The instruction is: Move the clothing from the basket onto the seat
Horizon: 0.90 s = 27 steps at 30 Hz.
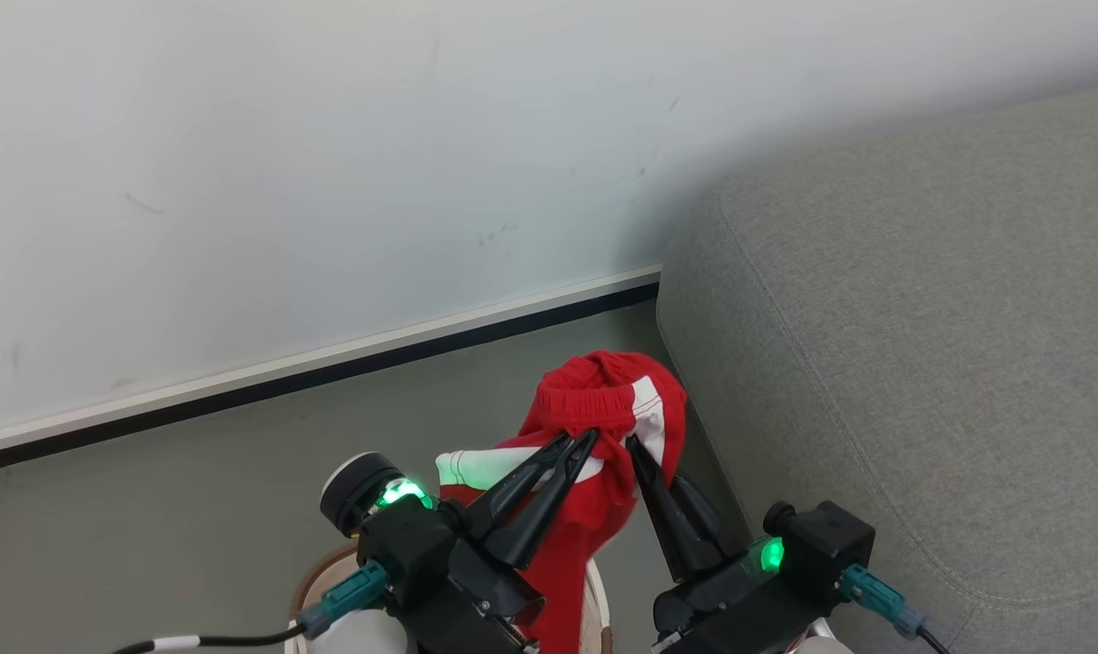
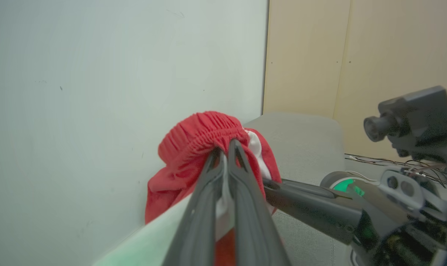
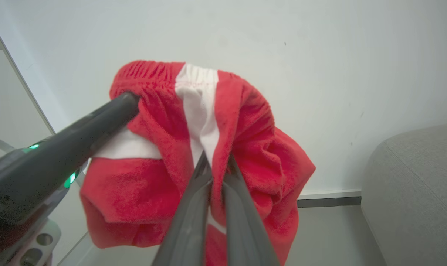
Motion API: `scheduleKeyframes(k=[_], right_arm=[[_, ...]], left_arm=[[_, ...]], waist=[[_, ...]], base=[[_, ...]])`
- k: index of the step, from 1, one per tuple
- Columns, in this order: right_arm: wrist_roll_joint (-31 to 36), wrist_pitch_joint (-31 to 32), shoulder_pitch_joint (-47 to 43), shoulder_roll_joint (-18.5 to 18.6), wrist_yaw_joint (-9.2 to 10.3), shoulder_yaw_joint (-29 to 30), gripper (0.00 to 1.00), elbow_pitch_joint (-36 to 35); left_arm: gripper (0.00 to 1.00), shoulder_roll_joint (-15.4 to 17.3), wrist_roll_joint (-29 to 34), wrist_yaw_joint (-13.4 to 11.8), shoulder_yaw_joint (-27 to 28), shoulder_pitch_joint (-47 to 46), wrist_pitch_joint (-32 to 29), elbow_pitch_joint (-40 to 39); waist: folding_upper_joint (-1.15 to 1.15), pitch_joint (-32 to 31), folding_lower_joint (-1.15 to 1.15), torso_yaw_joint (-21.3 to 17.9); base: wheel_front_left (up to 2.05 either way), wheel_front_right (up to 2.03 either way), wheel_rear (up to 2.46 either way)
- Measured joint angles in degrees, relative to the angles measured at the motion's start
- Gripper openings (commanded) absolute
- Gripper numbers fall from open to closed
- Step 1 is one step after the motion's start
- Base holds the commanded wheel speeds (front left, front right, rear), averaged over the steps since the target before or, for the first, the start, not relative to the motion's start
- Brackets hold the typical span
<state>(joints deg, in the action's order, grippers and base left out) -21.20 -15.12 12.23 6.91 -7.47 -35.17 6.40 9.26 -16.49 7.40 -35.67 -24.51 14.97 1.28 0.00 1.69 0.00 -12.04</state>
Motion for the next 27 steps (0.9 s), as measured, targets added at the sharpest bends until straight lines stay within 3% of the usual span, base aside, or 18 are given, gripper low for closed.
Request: scheduleKeyframes(k=[4,5,6,27], right_arm=[[0.1,0.0,-0.1,0.0,0.00,0.7,0.00,-1.0],[0.1,0.0,-0.1,-0.1,0.00,0.8,0.00,-1.3],[0.1,0.0,-0.1,-0.1,0.00,1.0,0.00,-1.5],[0.5,0.0,-1.7,0.0,0.00,6.2,0.00,-4.2]], left_arm=[[0.00,0.2,0.7,-0.4,0.3,0.0,0.0,0.2],[0.31,0.2,0.8,-0.5,0.5,0.0,0.0,0.2],[1.00,0.2,0.8,-0.8,0.7,0.0,0.0,0.4],[1.00,0.9,0.4,-1.2,1.5,1.1,0.0,1.4]], waist=[[0.00,0.1,0.00,0.0],[0.00,0.1,0.00,0.0],[0.00,0.2,0.00,0.0],[0.00,0.7,0.00,-0.9]], base=[[0.00,0.00,0.00],[0.00,0.00,0.00],[0.00,0.00,0.00],[0.00,0.00,0.00]])
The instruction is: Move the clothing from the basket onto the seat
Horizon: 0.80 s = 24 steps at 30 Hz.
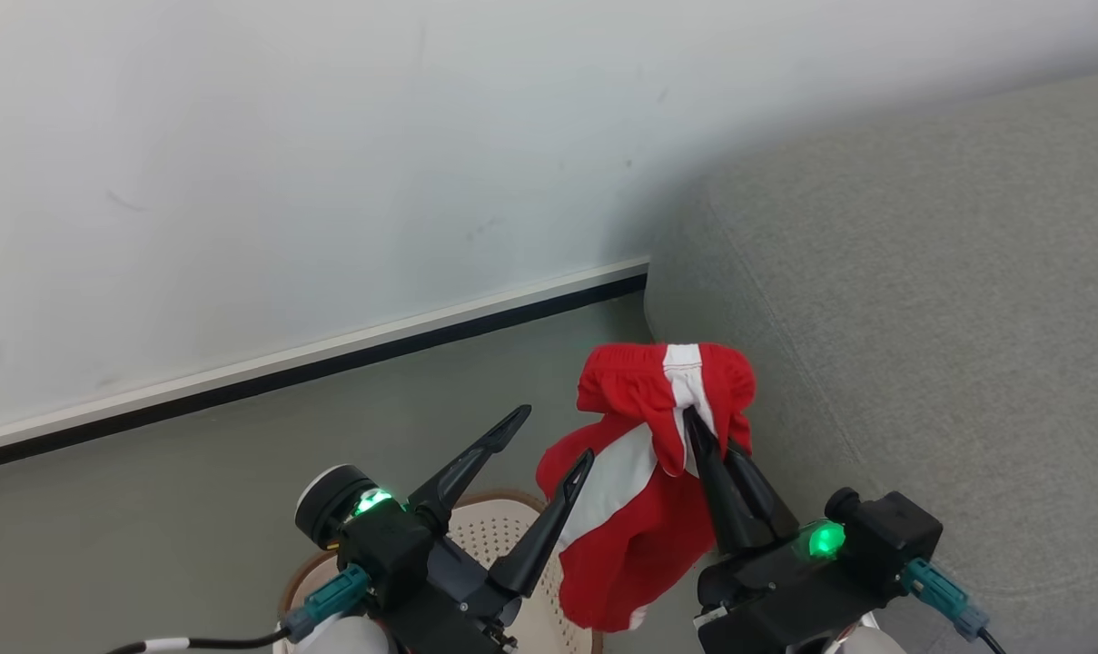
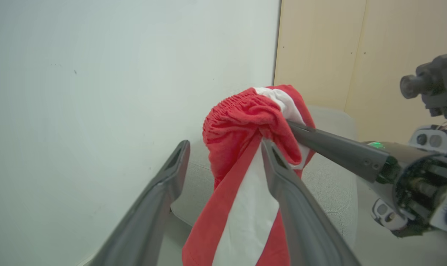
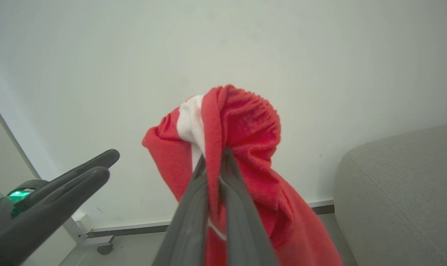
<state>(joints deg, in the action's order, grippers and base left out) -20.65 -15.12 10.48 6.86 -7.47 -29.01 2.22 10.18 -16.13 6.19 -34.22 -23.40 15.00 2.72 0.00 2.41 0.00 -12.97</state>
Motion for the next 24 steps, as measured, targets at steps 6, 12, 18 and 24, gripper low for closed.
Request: scheduleKeyframes(k=[6,12,18,24], right_arm=[[0.5,0.0,-0.4,0.1,0.00,1.1,0.00,-1.5],[0.8,0.0,-0.2,0.0,0.00,1.9,0.00,-3.7],[1.4,0.0,0.8,-0.7,0.00,2.8,0.00,-5.5],[1.8,0.0,1.1,-1.6,0.00,3.7,0.00,-7.1]], left_arm=[[1.00,0.4,-0.5,0.0,-0.6,0.0,-0.3,0.0],[1.00,0.8,-0.5,0.0,-1.4,-0.5,-0.8,-0.4],[1.00,1.3,-0.5,0.2,-2.1,-2.4,-1.4,-0.4],[1.00,2.0,-0.5,0.3,-3.2,-4.2,-2.1,-0.3]], waist=[[0.00,0.5,0.00,-1.9],[0.00,1.8,0.00,-5.2],[0.00,3.9,0.00,-8.8],[0.00,5.9,0.00,-13.8]], base=[[0.00,0.00,0.00],[0.00,0.00,0.00],[0.00,0.00,0.00],[0.00,0.00,0.00]])
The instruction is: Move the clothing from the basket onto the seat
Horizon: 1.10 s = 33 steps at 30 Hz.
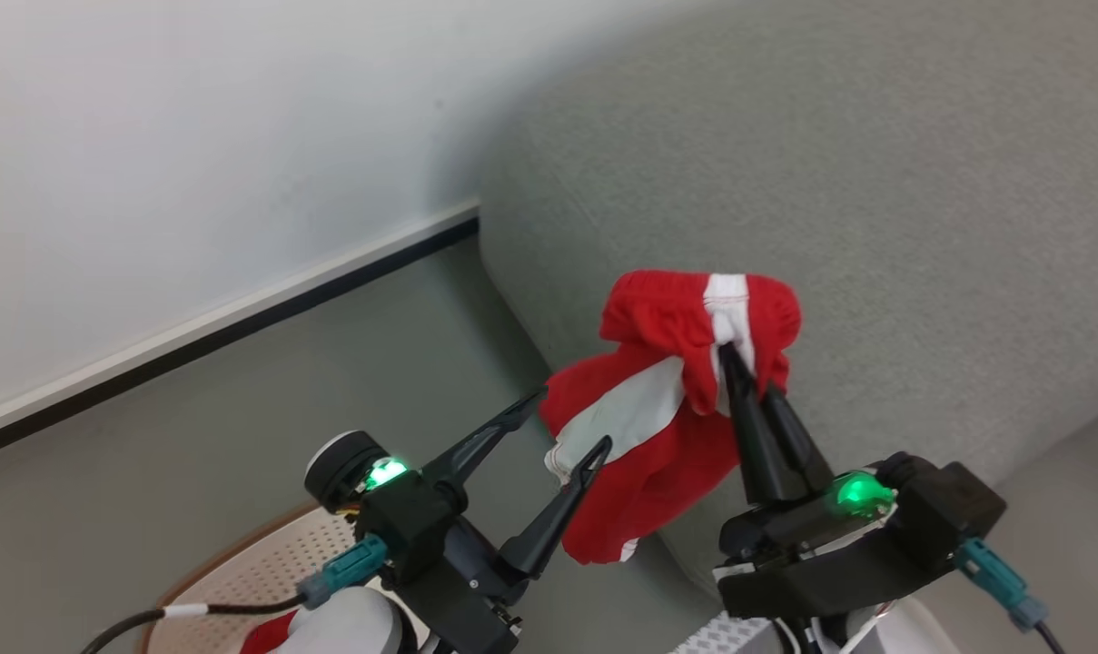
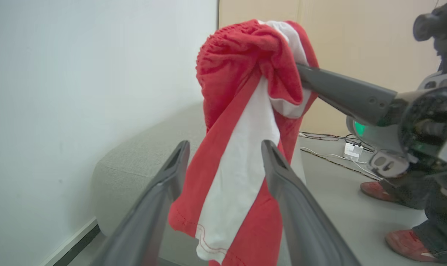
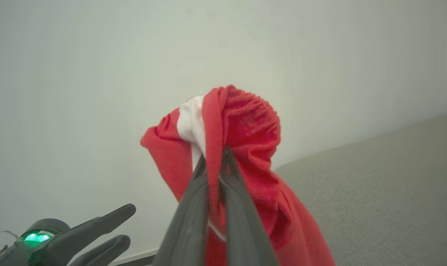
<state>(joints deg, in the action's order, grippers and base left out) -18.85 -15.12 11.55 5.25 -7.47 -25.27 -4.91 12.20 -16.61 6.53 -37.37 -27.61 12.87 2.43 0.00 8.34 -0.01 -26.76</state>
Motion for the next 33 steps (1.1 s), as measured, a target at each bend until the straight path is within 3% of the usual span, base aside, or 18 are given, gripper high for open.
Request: scheduleKeyframes(k=[9,21,29,33], right_arm=[[2.3,0.0,-1.2,-1.4,0.00,5.1,0.00,-4.1],[2.7,0.0,-0.7,-2.1,0.00,7.7,0.00,-6.5],[0.7,0.0,11.6,-1.9,0.00,14.4,0.00,-8.4],[-0.6,0.0,19.8,0.5,0.00,20.1,0.00,-8.6]], left_arm=[[1.00,-0.8,-2.2,0.8,-4.4,-5.1,0.3,2.7],[1.00,0.2,-3.5,0.9,-8.2,-8.7,0.8,4.3],[1.00,2.0,-2.3,0.9,-9.6,-13.8,-3.3,0.8],[1.00,2.3,-1.5,0.9,-11.3,-17.0,-5.8,-1.3]], waist=[[0.00,3.8,0.00,-3.5],[0.00,6.3,0.01,-4.2],[0.00,11.2,0.00,-4.1],[0.00,14.9,0.00,-3.9]], base=[[0.00,0.00,0.00],[0.00,0.00,0.00],[0.00,0.00,0.00],[0.00,0.00,0.00]])
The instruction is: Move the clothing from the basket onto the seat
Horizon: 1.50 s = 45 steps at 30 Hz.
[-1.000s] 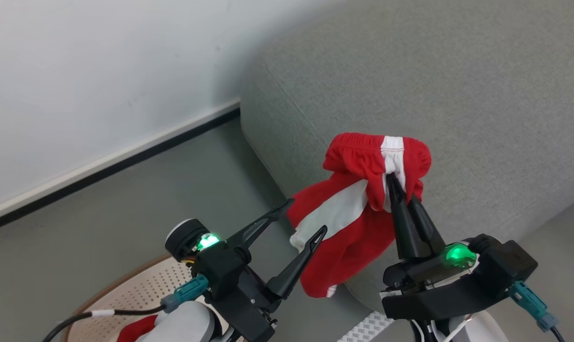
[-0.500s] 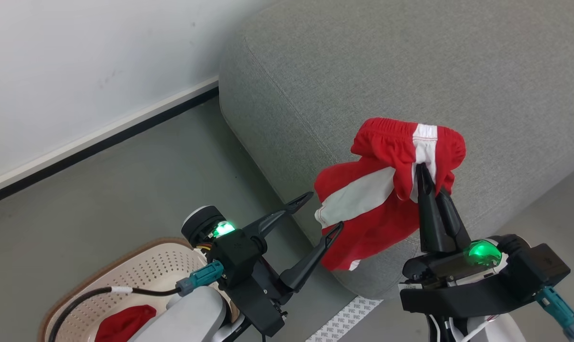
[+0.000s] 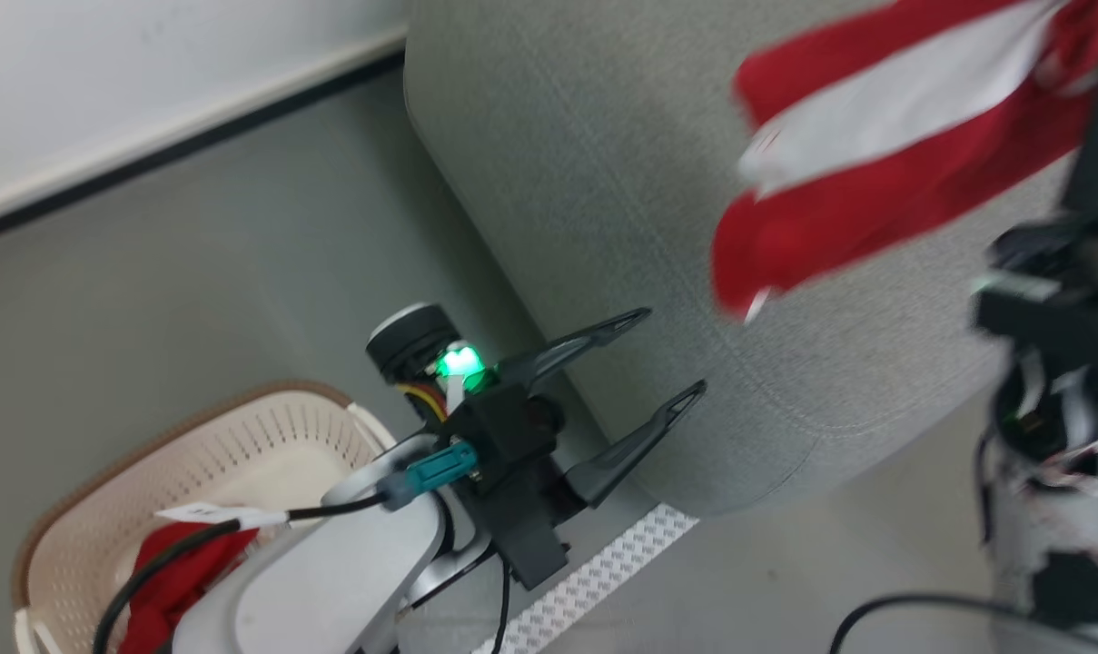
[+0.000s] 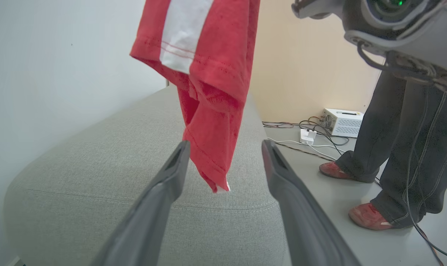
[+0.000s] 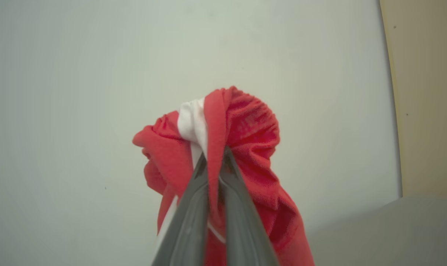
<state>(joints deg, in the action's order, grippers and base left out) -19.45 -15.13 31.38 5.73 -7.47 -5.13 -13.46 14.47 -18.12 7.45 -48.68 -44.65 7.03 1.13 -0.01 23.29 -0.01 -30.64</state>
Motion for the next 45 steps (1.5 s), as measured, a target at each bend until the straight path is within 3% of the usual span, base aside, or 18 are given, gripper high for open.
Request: scheduleKeyframes(k=[9,13,18,23,27,45], right_arm=[[-8.1,0.0,17.6,6.2,0.00,16.9,0.00,4.6],[-10.3,0.0,24.2,11.0,0.00,21.9,0.00,8.5],[-9.7,0.0,29.5,17.2,-0.01,24.3,0.00,13.9],[-6.1,0.0,32.2,20.1,-0.01,25.1,0.00,18.3],[-2.9,0.0,33.1,19.6,-0.01,26.0,0.00,24.5],[4.1,0.0,32.8,10.7,-0.01,33.5,0.00,51.5]], left_arm=[[1.00,1.5,-0.4,0.0,-4.7,-9.0,-4.1,-2.2],[1.00,1.7,-0.7,0.0,-6.4,-12.3,-5.1,-3.5],[1.00,1.9,-0.9,0.0,-7.2,-14.3,-6.4,-4.2],[1.00,2.0,-0.9,0.0,-7.8,-14.5,-7.2,-4.6],[1.00,2.2,-0.9,0.0,-8.0,-15.2,-7.4,-4.6],[1.00,2.6,-1.0,-1.3,-8.8,-15.5,-8.1,-4.3]], waist=[[0.00,9.9,-0.01,2.3],[0.00,14.3,-0.01,3.6],[0.00,19.0,-0.01,5.5],[0.00,22.6,-0.01,7.3],[0.00,24.8,0.00,8.3],[0.01,26.7,0.00,9.9]], base=[[0.00,0.00,0.00],[0.00,0.00,0.00],[0.00,0.00,0.00],[0.00,0.00,0.00],[0.00,0.00,0.00],[0.00,0.00,0.00]])
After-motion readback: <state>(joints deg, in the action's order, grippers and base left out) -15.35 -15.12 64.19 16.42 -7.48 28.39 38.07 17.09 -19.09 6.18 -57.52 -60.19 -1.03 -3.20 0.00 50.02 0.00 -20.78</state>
